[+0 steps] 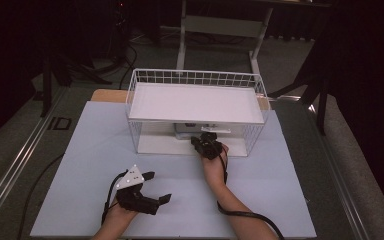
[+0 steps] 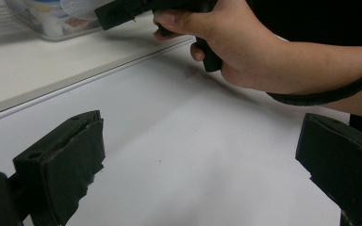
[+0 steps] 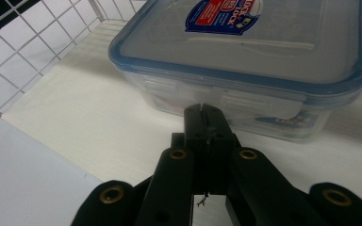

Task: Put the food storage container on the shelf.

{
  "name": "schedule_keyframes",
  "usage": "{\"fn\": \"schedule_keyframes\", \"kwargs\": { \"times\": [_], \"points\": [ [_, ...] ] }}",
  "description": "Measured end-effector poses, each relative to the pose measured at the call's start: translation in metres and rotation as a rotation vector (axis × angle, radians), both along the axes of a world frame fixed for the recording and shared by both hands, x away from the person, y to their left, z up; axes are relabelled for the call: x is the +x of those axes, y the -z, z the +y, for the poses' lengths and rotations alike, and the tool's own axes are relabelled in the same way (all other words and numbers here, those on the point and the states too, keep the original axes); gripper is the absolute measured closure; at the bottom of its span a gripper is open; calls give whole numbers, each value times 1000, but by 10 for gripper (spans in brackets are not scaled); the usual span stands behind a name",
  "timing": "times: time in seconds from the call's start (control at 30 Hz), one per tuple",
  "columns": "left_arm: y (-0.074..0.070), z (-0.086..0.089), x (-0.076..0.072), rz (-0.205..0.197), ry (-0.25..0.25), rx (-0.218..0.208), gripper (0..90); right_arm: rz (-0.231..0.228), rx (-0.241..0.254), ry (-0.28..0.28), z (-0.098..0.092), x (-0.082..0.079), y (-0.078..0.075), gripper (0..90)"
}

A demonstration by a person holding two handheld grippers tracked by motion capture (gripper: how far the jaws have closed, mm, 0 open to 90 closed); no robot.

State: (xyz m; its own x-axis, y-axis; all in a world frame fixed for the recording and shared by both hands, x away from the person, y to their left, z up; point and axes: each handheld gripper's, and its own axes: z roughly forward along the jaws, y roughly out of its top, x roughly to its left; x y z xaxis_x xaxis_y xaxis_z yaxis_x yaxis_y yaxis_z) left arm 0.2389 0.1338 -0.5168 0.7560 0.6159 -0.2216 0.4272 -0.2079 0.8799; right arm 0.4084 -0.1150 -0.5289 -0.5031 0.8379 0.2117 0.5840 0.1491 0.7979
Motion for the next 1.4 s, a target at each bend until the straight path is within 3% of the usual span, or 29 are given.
{"fn": "schedule_keyframes", "kwargs": {
  "times": [0.2, 0.47, 0.6, 0.77, 0.97, 1.0, 1.03, 1.1, 1.13, 1.17, 1.27, 1.3, 1.4],
  "points": [
    [0, -1, -1, -3, 4, 2, 29, -25, -33, -20, 6, 0, -1, 900],
    [0, -1, -1, -4, 9, 6, 29, -21, -24, -25, 9, 0, -2, 899],
    [0, -1, 0, -1, 5, 0, 28, -49, -34, -53, 9, -9, -5, 893],
    [0, -3, 0, -3, 10, 3, 29, -52, -24, -90, 6, -25, -7, 816],
    [-1, -4, 0, -9, 9, 5, 29, -60, -5, -118, 0, -38, -10, 669],
    [-1, -4, 0, -12, 8, 5, 29, -70, 1, -129, -3, -45, -13, 548],
    [-1, -5, 0, -16, 6, 12, 29, -71, 14, -135, -5, -48, -13, 492],
    [-1, -5, 0, -21, 8, 20, 29, -84, 30, -144, -8, -53, -15, 406],
    [-1, -5, 0, -21, 8, 20, 28, -84, 30, -144, -8, -53, -15, 406],
    [-2, -5, -1, -23, 8, 20, 29, -93, 42, -173, -14, -59, -17, 280],
    [-3, -5, -2, -27, 4, 13, 29, -101, 58, -183, -19, -64, -19, 232],
    [-4, -5, -2, -27, 3, 10, 29, -112, 70, -187, -24, -68, -22, 168],
    [-4, -5, -2, -26, 2, 8, 29, -124, 72, -188, -31, -77, -25, 164]
  ]
}}
